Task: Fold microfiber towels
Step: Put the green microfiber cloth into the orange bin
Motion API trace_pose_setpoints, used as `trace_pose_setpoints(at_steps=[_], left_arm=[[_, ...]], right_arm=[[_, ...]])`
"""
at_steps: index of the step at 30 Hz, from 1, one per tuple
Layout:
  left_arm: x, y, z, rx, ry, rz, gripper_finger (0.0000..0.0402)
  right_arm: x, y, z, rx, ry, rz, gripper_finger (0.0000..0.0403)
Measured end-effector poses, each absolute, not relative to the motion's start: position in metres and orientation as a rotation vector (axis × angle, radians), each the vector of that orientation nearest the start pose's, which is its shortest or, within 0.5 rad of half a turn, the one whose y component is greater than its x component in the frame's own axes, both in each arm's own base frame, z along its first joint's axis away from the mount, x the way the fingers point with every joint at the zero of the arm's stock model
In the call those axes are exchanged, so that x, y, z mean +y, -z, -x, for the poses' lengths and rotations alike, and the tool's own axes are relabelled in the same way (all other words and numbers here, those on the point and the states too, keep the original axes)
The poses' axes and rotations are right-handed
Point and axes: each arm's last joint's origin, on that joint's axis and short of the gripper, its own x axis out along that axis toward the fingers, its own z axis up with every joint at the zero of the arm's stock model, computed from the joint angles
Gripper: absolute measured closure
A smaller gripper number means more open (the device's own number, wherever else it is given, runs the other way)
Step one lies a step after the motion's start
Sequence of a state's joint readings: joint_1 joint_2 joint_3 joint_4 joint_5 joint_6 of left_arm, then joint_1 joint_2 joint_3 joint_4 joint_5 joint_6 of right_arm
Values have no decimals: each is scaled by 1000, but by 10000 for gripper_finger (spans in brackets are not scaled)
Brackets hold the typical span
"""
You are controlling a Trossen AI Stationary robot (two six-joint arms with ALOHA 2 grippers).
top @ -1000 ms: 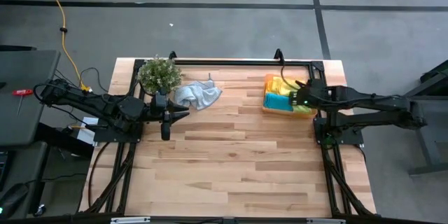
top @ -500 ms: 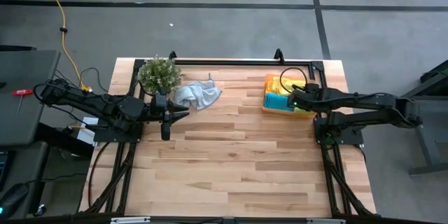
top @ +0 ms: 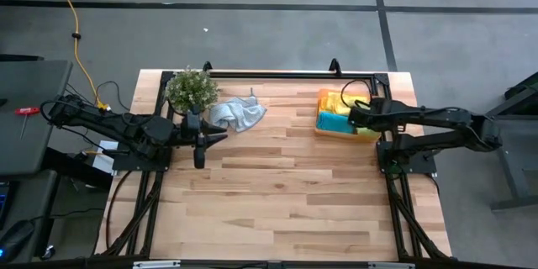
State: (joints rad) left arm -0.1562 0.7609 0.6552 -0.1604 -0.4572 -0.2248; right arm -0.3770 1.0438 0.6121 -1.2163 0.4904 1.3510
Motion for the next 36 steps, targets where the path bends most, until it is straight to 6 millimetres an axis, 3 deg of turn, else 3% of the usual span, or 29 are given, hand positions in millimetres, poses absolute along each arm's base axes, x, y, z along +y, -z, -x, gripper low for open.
trace_pose_setpoints(at_steps=[3, 9, 13, 17, 25, 36], left_arm=[[-14, -294, -169, 224, -326, 140, 328], [-14, -293, -169, 238, -328, 135, 328], [-14, -291, -169, 259, -329, 128, 328], [-14, -290, -168, 269, -330, 125, 328], [-14, -289, -168, 274, -330, 123, 328], [-14, -289, -168, 278, -326, 98, 328]], right_arm=[[-63, -198, -117, 876, 1696, -856, 403], [-75, -237, -124, 698, 1742, -802, 403], [-85, -243, -134, 582, 1695, -836, 403], [-97, -223, -144, 578, 1601, -901, 403], [-105, -187, -146, 702, 1687, -932, 403], [-109, -172, -138, 768, 1906, -892, 403]])
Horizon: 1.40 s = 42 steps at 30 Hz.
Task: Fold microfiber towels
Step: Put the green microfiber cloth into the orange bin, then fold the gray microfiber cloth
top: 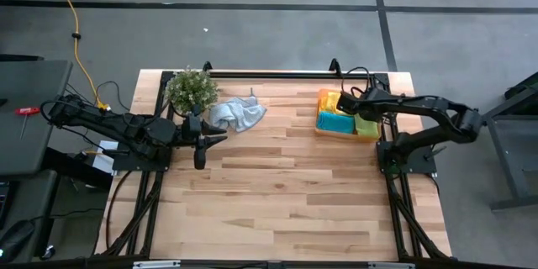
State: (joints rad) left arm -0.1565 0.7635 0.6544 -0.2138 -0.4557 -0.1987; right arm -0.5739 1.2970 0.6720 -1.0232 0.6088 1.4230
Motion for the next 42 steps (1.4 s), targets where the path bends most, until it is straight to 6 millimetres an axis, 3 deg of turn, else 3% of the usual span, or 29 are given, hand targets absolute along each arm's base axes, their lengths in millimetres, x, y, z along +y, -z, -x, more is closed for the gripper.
trace_pose_setpoints(at_steps=[5, 9, 14, 18, 23, 31, 42], left_arm=[[-14, -289, -168, 282, -323, 76, 328], [-13, -292, -166, 280, -319, 12, 328], [2, -305, -166, 238, -503, 2, 328], [23, -303, -178, 341, -473, -38, 317], [55, -273, -205, 631, -449, -28, 276], [106, -215, -252, 1054, -554, 28, 207], [129, -173, -292, 1436, -625, -14, 190]], right_arm=[[-113, -171, -137, 759, 1926, -916, 403], [-108, -204, -148, 517, 1858, -831, 403], [-100, -253, -167, 391, 1506, -673, 403], [-89, -279, -177, 332, 1206, -613, 403], [-81, -292, -181, 273, 1078, -559, 403], [-75, -289, -182, 333, 1012, -566, 403], [-70, -288, -184, 385, 955, -515, 403]])
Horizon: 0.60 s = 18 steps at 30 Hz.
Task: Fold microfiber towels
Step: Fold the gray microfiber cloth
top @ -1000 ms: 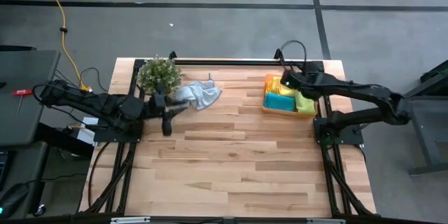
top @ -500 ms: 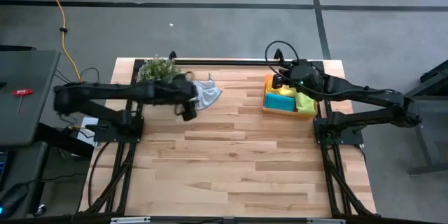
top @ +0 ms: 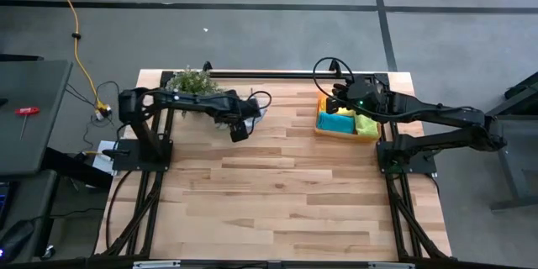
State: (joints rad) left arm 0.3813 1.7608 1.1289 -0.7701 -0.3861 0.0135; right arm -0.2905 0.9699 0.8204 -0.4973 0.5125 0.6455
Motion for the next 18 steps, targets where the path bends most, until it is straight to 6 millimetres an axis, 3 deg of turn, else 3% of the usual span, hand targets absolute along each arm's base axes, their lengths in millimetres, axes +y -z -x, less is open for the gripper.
trace_pose_setpoints(at_steps=[7, 10, 13, 18], left_arm=[[131, -162, -296, 1530, -628, -27, 204], [130, -161, -294, 1557, -618, -28, 263], [129, -161, -293, 1565, -594, -5, 365], [117, -170, -295, 1520, -537, 65, 396]], right_arm=[[-70, -288, -184, 399, 943, -495, 403], [-69, -288, -184, 401, 933, -499, 403], [-69, -288, -184, 403, 927, -503, 403], [-68, -288, -185, 414, 884, -529, 403]])
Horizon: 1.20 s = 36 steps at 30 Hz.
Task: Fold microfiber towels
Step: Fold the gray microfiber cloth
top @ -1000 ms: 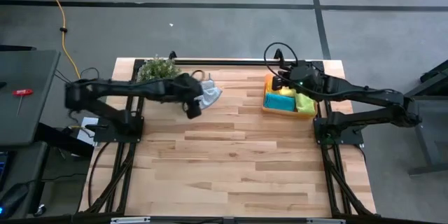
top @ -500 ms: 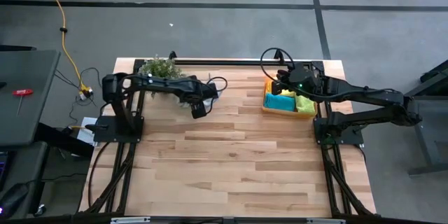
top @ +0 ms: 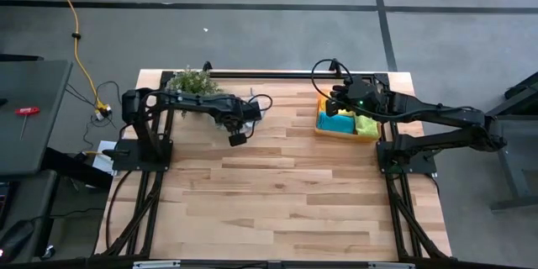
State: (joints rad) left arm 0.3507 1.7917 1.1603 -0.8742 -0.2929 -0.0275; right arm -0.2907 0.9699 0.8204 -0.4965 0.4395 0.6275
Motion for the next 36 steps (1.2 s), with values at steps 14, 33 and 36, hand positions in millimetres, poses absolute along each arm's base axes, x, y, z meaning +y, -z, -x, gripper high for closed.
trace_pose_setpoints(at_steps=[14, 33, 36], left_arm=[[-26, -238, -306, 1145, 3, -58, 401], [-64, -226, -305, 1149, -135, -19, 401], [-63, -227, -306, 1139, -147, -5, 401]], right_arm=[[-32, -290, -200, 540, 281, -630, 403], [92, -186, -293, 875, -268, -305, 248], [111, -175, -307, 882, -340, -193, 216]])
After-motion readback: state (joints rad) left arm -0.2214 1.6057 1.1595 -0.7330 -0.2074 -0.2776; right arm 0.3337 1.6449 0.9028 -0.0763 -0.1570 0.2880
